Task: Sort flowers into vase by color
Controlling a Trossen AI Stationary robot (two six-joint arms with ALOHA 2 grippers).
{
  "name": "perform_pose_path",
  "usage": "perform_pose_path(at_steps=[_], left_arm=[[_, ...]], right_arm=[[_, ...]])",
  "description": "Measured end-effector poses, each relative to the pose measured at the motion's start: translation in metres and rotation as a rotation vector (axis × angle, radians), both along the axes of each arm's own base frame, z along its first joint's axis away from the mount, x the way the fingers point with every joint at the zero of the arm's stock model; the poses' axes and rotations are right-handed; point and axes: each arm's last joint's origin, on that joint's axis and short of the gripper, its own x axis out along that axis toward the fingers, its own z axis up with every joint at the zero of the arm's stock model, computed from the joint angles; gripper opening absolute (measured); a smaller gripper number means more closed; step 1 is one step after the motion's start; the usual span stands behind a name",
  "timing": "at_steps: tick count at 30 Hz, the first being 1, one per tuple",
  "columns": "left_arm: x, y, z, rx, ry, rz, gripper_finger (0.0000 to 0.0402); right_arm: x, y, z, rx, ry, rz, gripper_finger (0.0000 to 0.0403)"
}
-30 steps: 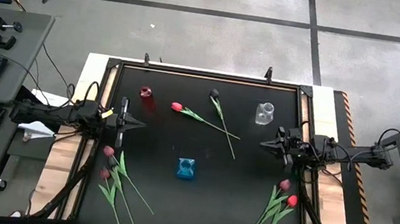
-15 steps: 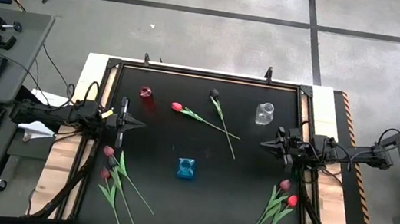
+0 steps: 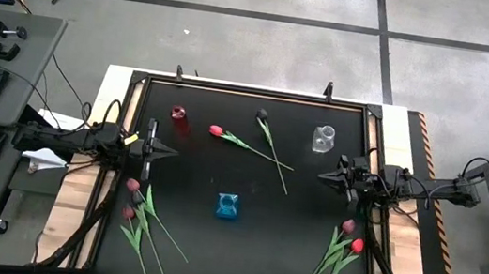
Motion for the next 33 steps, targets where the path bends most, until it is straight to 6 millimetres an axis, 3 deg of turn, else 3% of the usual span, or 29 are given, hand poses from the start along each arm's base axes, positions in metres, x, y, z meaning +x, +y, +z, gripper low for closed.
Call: perform_pose_path(at_steps=[26,28,33], left_arm=[[0.000,0.000,0.000,0.017,-0.005,0.000,0.0000],[0.000,0.000,0.006,0.014,-0.066,-0.014,0.0000],[-0.010,-0.001,0.041,-0.275,-0.446,-0.108,0.0000]], right_arm=[[0.000,0.000,0.000,0.000,0.000,0.000,0.0000],[0.000,0.000,0.000,0.000,0.000,0.000,0.0000],[0.000,0.000,0.000,0.000,0.000,0.000,0.0000]])
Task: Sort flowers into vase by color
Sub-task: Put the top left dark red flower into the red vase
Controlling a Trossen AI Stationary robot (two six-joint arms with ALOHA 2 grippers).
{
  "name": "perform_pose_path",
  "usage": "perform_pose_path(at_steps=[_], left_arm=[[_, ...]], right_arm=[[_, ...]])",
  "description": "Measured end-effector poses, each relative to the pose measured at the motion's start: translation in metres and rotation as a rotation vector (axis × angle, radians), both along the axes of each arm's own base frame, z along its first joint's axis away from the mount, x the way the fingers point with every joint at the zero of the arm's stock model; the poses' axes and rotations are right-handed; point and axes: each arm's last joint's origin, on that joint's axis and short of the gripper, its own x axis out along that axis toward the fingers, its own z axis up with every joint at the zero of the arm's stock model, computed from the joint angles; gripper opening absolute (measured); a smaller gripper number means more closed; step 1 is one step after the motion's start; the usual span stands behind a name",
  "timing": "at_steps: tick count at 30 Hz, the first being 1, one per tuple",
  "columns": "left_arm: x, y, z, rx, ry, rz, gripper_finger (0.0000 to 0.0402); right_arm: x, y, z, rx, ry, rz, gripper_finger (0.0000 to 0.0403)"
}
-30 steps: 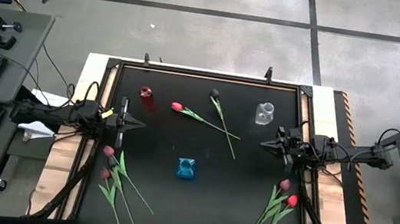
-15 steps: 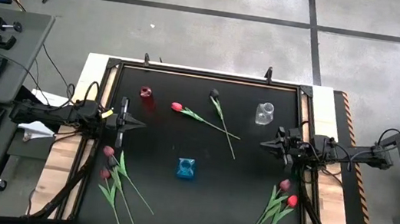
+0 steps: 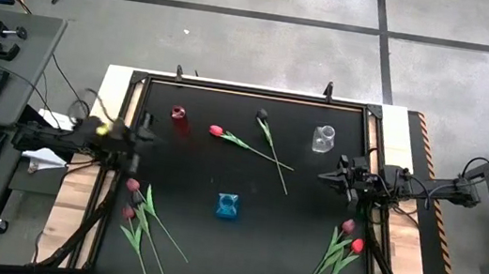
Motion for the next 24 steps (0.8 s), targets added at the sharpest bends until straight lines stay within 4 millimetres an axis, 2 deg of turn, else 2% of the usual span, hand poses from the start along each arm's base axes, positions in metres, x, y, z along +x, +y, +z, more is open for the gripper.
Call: perform_pose_path(at_steps=[5,7,8,14,17,20,24], left_arm=[[-0.027,0.005,0.035,-0.319,-0.454,-0.066,0.0000],[-0.029,0.007,0.044,-0.464,-0.477,-0.098,0.0000],[-0.026,0.007,0.047,-0.486,-0.428,-0.103,0.0000],[0.018,-0.001,0.074,-0.528,0.126,-0.237,0.0000],[0.044,-0.010,0.083,-0.487,0.453,-0.424,0.0000],[0.064,-0.026,0.079,-0.514,0.875,-0.642,0.0000],[0.070,-0.054,0.061,-0.505,1.394,-0.685,0.0000]], right_arm=[[0.000,0.000,0.000,0.000,0.000,0.000,0.0000],[0.000,0.000,0.000,0.000,0.000,0.000,0.0000],[0.000,0.000,0.000,0.000,0.000,0.000,0.0000],[0.000,0.000,0.000,0.000,0.000,0.000,0.0000],[0.000,0.000,0.000,0.000,0.000,0.000,0.0000],[0.000,0.000,0.000,0.000,0.000,-0.001,0.0000],[0.000,0.000,0.000,0.000,0.000,-0.001,0.0000]])
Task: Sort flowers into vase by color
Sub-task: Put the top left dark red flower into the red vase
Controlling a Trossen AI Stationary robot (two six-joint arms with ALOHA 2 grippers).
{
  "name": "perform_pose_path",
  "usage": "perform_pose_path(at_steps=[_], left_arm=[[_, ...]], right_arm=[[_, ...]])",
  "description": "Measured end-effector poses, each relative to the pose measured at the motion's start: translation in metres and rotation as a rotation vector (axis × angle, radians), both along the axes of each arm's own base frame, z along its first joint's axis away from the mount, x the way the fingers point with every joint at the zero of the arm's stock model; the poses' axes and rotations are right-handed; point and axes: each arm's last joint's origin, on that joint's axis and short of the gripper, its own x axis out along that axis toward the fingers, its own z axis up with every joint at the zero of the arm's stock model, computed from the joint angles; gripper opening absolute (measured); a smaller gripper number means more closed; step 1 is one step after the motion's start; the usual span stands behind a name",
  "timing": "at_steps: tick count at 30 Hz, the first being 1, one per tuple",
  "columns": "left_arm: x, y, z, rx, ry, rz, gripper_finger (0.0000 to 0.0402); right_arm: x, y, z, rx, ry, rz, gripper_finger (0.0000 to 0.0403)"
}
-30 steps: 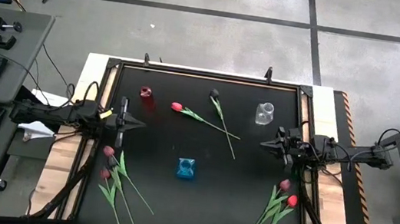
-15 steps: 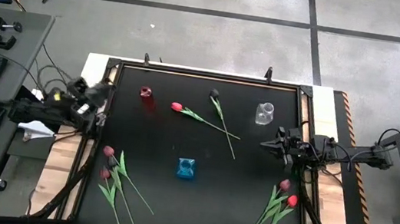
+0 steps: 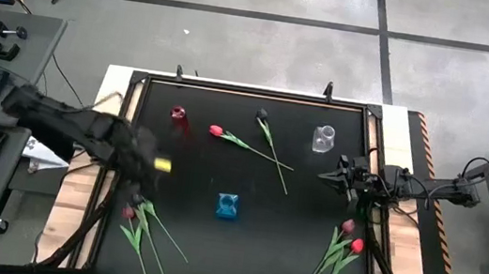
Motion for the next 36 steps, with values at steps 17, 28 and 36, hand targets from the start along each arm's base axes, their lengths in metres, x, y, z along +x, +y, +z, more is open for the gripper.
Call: perform_pose_path(at_steps=[17,28,36], left_arm=[[0.032,-0.071,-0.085,0.434,0.303,-0.270,0.0023],[0.032,-0.070,-0.088,0.561,0.225,-0.332,0.0182],[0.034,-0.079,-0.110,0.647,0.292,-0.382,0.0218]], right_arm=[[0.000,0.000,0.000,0.000,0.000,0.000,0.0000],[0.000,0.000,0.000,0.000,0.000,0.000,0.0000],[0.000,0.000,0.000,0.000,0.000,0.000,0.0000]])
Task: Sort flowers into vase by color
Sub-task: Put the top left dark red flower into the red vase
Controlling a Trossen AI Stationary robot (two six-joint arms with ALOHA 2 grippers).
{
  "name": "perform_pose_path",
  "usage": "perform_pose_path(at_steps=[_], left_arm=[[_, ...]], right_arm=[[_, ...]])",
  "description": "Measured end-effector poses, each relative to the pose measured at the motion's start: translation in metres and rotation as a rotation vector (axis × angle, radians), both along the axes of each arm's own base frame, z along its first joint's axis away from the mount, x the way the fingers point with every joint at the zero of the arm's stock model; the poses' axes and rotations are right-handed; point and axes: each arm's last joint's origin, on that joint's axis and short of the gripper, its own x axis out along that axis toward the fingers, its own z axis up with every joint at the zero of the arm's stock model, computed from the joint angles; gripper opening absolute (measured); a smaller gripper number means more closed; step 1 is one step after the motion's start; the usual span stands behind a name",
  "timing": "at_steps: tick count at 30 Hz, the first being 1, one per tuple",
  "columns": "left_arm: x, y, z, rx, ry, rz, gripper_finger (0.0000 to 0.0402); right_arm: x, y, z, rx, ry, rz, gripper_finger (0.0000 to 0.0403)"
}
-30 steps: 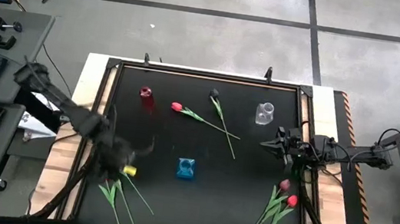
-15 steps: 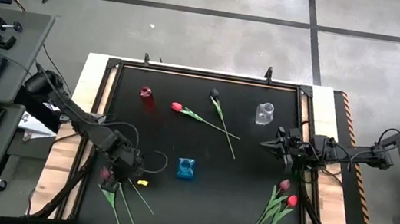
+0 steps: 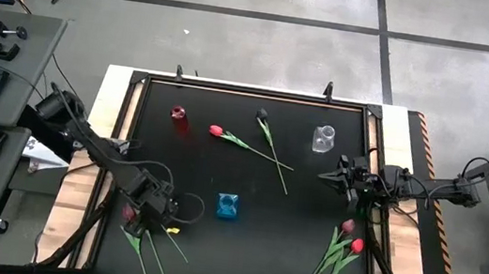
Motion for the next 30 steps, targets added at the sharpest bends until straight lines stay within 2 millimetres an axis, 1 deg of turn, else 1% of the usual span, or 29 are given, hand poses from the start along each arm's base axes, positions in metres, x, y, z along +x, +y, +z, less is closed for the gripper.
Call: perform_pose_path(at_steps=[4,7,10,11,13,14,17,18,20,22,24,26,27,30], left_arm=[[0.001,-0.004,-0.013,0.070,0.023,-0.014,0.0218],[0.003,-0.005,-0.019,0.111,0.027,0.001,0.0216],[0.004,-0.005,-0.023,0.136,0.035,0.005,0.0198],[0.004,-0.005,-0.024,0.145,0.038,0.009,0.0186],[0.004,-0.004,-0.026,0.166,0.047,0.029,0.0148],[0.003,-0.003,-0.026,0.176,0.049,0.032,0.0124],[0.002,-0.001,-0.024,0.189,0.053,0.037,0.0033],[0.002,0.001,-0.023,0.177,0.054,0.044,0.0018],[0.003,0.003,-0.017,0.150,0.048,0.054,0.0017],[0.003,0.006,-0.006,0.130,0.037,0.054,0.0016],[0.007,0.010,0.016,0.088,-0.020,0.054,0.0007],[0.006,0.019,0.039,0.074,-0.052,0.070,0.0004],[0.004,0.024,0.051,0.072,-0.059,0.077,0.0005],[0.000,0.040,0.099,0.021,-0.166,0.127,0.0003]], right_arm=[[0.000,0.000,0.000,0.000,0.000,0.000,0.0000],[0.000,0.000,0.000,0.000,-0.001,0.000,0.0000],[0.000,0.000,0.000,0.000,-0.001,0.000,0.0000],[0.000,0.000,0.000,0.000,0.000,0.000,0.0000],[0.000,0.000,0.000,0.000,0.000,0.000,0.0000],[0.000,0.000,0.000,0.000,-0.001,0.000,0.0000],[0.000,0.000,0.000,0.000,0.000,0.000,0.0000],[0.000,0.000,0.000,0.000,0.000,0.000,0.0000],[0.000,0.000,0.000,0.000,-0.001,0.000,0.0000],[0.000,0.000,0.000,0.000,0.000,0.000,0.0000],[0.000,0.000,0.000,0.000,0.000,0.000,0.0000],[0.000,0.000,0.000,0.000,0.000,0.000,0.0000],[0.000,0.000,0.000,0.000,-0.001,0.000,0.0000],[0.000,0.000,0.000,0.000,-0.001,0.000,0.0000]])
